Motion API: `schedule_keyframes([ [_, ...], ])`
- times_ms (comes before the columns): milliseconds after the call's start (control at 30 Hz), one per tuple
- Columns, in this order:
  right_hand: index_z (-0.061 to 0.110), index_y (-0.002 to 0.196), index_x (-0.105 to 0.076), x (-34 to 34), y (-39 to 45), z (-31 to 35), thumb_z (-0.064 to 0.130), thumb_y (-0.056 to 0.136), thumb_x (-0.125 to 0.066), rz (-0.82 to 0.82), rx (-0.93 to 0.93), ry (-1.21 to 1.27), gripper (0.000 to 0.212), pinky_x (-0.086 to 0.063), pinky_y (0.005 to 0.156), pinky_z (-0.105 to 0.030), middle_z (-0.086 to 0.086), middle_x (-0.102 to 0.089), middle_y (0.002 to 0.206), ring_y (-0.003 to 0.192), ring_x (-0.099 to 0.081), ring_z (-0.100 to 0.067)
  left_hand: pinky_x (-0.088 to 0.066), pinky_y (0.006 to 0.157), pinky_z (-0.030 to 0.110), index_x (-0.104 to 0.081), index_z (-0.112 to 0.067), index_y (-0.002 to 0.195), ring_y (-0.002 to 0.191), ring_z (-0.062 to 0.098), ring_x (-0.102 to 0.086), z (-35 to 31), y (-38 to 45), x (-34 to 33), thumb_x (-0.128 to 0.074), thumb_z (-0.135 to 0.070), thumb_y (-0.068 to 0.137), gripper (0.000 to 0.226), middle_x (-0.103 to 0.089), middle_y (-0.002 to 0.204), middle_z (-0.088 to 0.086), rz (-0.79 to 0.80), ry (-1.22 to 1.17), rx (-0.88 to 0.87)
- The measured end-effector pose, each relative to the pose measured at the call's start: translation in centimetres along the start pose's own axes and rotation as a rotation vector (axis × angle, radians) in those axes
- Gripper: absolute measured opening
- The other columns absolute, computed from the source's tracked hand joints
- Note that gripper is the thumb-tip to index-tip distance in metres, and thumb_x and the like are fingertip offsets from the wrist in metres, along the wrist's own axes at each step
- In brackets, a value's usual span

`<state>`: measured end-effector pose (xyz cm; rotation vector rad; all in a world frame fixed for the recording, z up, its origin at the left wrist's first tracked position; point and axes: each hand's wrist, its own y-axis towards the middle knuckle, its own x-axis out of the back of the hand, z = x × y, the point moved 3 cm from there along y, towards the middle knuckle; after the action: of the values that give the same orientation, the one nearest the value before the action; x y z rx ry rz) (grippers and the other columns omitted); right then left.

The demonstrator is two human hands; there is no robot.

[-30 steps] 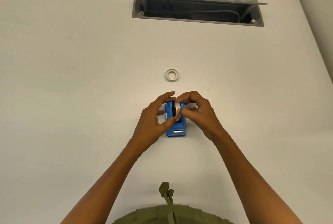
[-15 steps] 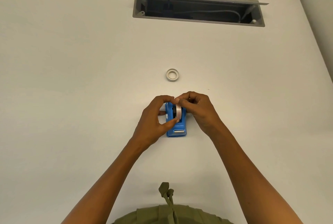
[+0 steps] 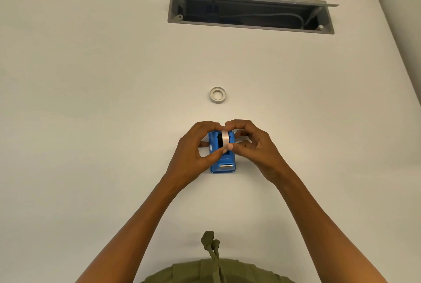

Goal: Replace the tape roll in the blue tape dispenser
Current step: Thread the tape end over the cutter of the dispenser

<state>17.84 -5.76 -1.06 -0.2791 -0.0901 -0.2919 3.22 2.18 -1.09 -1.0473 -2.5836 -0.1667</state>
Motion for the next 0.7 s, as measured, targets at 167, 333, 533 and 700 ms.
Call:
schedule_keyframes([
  [167, 0.018, 0.107, -0.059, -0.3, 0.1, -0.1, 0.007, 0.077, -0.071, -0.032, 0.021, -0.023, 0.034, -0.054, 0.076, -0.033, 0.007, -0.061, 0.114, 0.099, -0.056, -0.025, -0.045, 0.081, 0.005, -0.050, -0.031, 0.117, 0.105, -0.007, -0.050, -0.1, -0.1, 0.0, -0.064, -0.037, 0.076, 0.044, -0.051, 0.117, -0.014, 0.004, 0.017, -0.015],
  [333, 0.021, 0.099, -0.062, -0.6, 0.5, 0.0, 0.007, 0.078, -0.067, -0.099, -0.015, 0.010, 0.026, -0.052, 0.075, -0.019, 0.008, -0.063, 0.105, 0.093, -0.057, -0.021, -0.043, 0.082, 0.003, -0.051, -0.028, 0.120, 0.106, -0.007, -0.049, 0.1, -0.2, -0.1, -0.067, -0.028, 0.077, 0.046, -0.048, 0.119, -0.013, 0.020, 0.030, -0.028],
  [533, 0.018, 0.088, -0.066, -0.8, 1.2, 0.6, 0.012, 0.080, -0.067, -0.171, -0.067, 0.052, 0.010, -0.050, 0.079, -0.034, -0.002, -0.067, 0.097, 0.092, -0.058, -0.030, -0.045, 0.082, 0.006, -0.049, -0.031, 0.121, 0.106, -0.011, -0.047, 0.1, -0.2, -0.2, -0.069, -0.026, 0.077, 0.048, -0.049, 0.117, -0.020, 0.008, -0.007, -0.020],
  [700, 0.019, 0.083, -0.066, -0.8, 1.4, 0.8, 0.014, 0.082, -0.066, -0.151, -0.110, 0.062, 0.005, -0.049, 0.071, -0.030, -0.004, -0.067, 0.091, 0.087, -0.059, -0.028, -0.045, 0.079, 0.005, -0.047, -0.035, 0.116, 0.105, -0.010, -0.048, 0.1, -0.2, -0.1, -0.068, -0.030, 0.075, 0.046, -0.047, 0.113, -0.029, 0.002, -0.042, -0.016],
])
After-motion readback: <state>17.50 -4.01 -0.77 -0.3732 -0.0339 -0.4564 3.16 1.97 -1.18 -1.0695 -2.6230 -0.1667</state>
